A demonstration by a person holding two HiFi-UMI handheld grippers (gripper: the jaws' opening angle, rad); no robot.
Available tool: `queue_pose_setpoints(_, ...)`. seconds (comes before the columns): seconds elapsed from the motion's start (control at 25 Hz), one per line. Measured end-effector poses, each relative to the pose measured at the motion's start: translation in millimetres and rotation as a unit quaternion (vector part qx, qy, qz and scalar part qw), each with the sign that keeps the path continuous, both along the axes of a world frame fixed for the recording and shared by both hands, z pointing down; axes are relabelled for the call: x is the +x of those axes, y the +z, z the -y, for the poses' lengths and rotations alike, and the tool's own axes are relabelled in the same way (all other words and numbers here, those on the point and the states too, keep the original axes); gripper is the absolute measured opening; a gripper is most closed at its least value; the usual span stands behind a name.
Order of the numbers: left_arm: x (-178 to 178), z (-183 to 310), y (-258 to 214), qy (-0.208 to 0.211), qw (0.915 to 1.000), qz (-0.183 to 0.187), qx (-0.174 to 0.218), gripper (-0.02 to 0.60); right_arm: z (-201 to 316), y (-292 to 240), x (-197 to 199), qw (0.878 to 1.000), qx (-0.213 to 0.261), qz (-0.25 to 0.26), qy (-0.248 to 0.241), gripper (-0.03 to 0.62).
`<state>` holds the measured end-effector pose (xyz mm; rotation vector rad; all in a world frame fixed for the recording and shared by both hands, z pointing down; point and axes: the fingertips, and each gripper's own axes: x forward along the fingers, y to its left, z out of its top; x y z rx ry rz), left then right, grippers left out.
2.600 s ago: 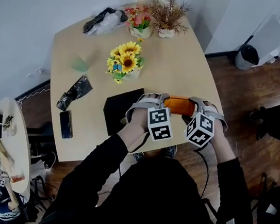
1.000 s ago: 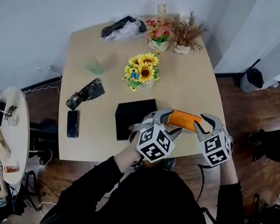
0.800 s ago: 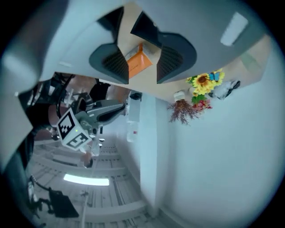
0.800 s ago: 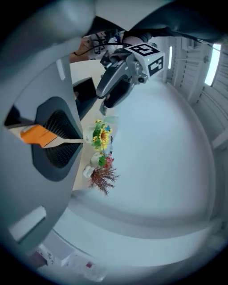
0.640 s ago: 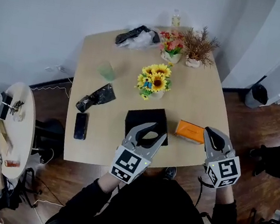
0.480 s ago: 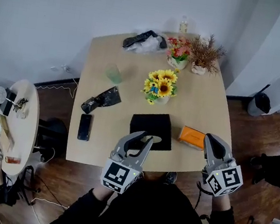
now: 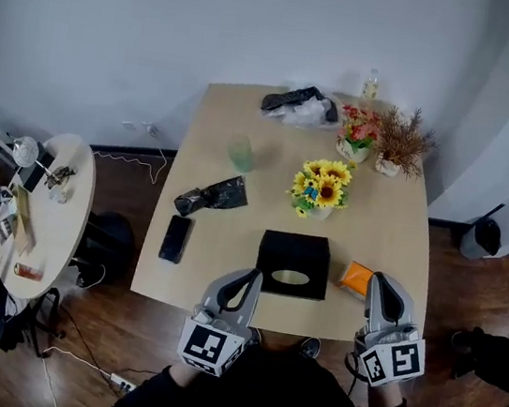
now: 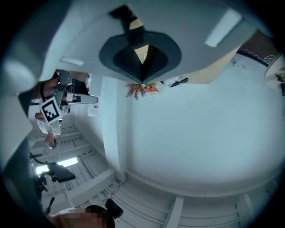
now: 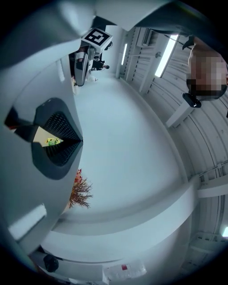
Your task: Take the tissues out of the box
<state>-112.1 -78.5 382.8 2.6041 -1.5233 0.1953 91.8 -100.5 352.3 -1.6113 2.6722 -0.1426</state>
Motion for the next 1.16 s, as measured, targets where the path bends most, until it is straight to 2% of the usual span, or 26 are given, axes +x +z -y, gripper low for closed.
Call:
queue_pose_setpoints(0.28, 2.2, -2.8, 3.2, 0.002, 1.0, 0.009, 0.002, -0.02, -5.8, 4.1, -21.5, 0.999, 0.01, -0.033, -0.021, 0.0)
queue_pose_setpoints(1.16, 12.0, -3.0, 7.4, 0.019, 0.9997, 0.015, -0.002, -0.02, -8.9, 10.6, -2.9, 0.999, 0.003, -0.047, 0.009, 0.0)
